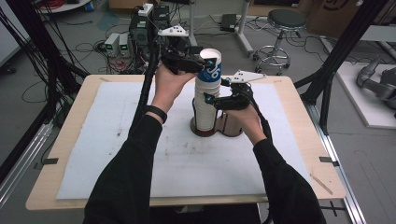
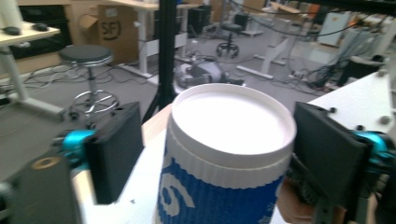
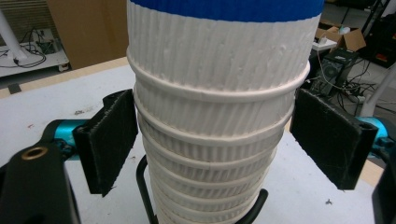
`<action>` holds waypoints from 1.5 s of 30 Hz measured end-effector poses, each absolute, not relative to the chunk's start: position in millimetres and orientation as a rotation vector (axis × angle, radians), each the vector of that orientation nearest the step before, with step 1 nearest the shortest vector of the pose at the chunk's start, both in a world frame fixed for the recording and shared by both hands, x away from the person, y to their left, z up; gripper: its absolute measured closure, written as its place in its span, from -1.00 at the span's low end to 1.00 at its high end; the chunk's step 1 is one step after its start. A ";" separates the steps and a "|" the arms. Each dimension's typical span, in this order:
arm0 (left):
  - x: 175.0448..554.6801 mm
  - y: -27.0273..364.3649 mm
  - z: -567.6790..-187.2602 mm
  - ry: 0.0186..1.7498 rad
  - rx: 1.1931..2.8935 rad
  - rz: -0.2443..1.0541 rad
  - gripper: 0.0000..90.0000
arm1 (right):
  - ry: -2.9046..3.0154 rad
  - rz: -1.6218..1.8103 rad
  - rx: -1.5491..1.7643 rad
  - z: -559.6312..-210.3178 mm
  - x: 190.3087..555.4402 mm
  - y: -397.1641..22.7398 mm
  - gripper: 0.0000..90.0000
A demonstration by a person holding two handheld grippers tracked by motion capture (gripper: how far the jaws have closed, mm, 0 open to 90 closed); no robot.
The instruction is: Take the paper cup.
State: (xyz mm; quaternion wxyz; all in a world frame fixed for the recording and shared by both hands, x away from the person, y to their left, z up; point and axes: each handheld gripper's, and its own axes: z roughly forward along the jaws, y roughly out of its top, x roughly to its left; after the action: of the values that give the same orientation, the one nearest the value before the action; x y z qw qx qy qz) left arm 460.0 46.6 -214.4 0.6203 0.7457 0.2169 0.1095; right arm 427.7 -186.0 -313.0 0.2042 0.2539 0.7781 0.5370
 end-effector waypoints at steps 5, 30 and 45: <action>460.7 46.1 -214.5 0.484 1.717 0.232 -0.36 | 2.167 1.499 0.707 -313.1 428.1 -186.3 -0.65; 448.9 51.2 -164.3 0.438 1.662 0.333 -0.34 | 2.172 1.503 0.718 -312.4 426.5 -186.4 -0.63; 435.8 63.3 -135.3 0.406 1.606 0.367 -0.34 | 2.169 1.496 0.720 -312.1 426.2 -186.1 -0.63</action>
State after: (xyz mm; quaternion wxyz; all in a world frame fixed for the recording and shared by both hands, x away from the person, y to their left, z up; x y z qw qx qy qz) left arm 435.8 63.3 -135.3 0.6611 0.7102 0.1795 0.1624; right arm 426.2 -186.1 -312.1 0.2036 0.2581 0.7776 0.5360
